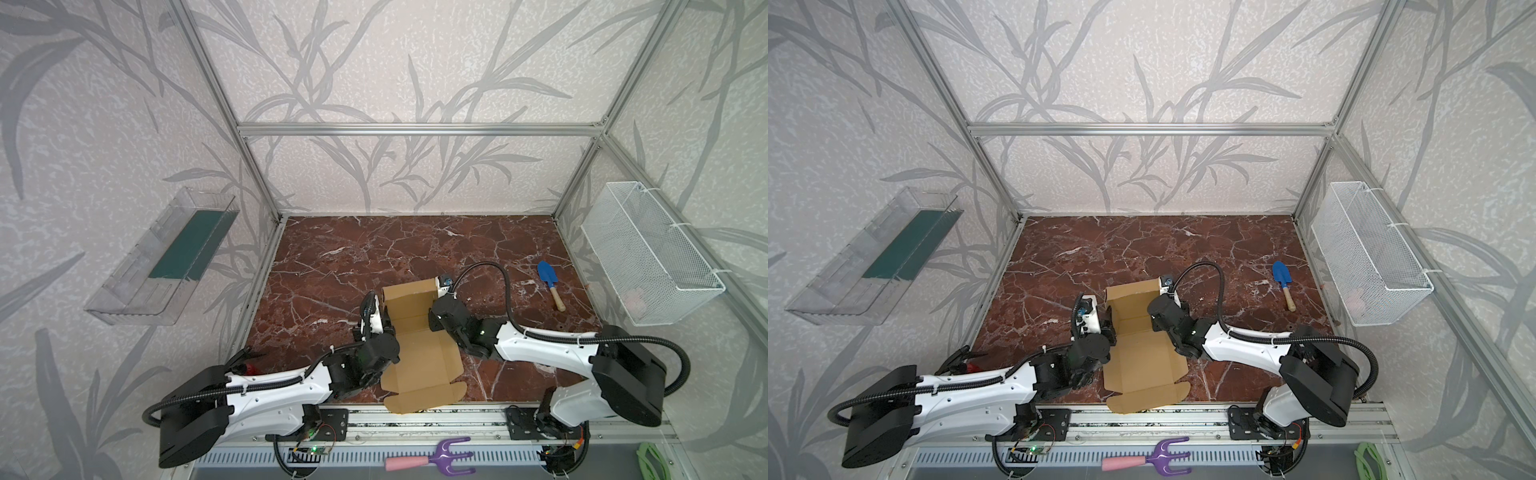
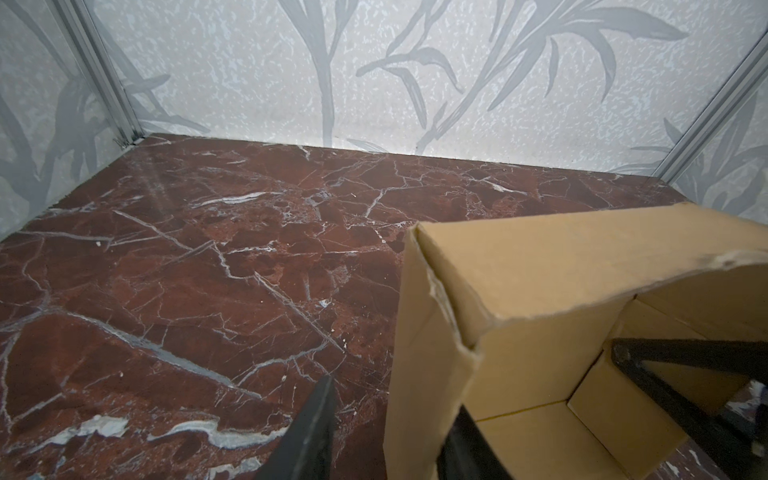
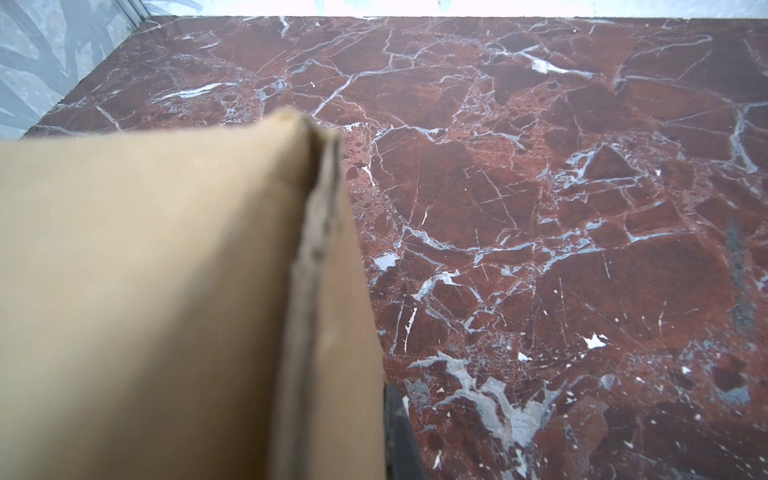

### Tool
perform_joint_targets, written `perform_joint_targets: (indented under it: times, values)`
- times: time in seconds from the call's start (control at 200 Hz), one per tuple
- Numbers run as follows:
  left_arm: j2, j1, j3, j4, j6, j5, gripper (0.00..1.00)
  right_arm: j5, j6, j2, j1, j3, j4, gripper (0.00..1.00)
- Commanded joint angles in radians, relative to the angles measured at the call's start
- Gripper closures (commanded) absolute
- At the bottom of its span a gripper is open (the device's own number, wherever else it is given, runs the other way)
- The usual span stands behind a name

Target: Fold the paper box

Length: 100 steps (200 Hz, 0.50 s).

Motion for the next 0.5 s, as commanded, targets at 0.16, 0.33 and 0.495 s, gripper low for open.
perform_joint_targets:
  times: [0.16,0.33,0.495]
  values:
    - [-0.024,0.007,-0.042,0.014,-0.030,0.050,0.53,0.048,0.020,-0.045,-0.007,0.031,-0.002,1.00]
    - [-0.024,0.007,-0.059,0.005,-0.051,0.072,0.53,0.050,0.020,-0.056,-0.006,0.036,-0.011,1.00]
    - [-0.011,0.007,-0.079,0.030,-0.064,0.086,0.55,0.043,0.023,-0.064,-0.007,0.038,-0.015,1.00]
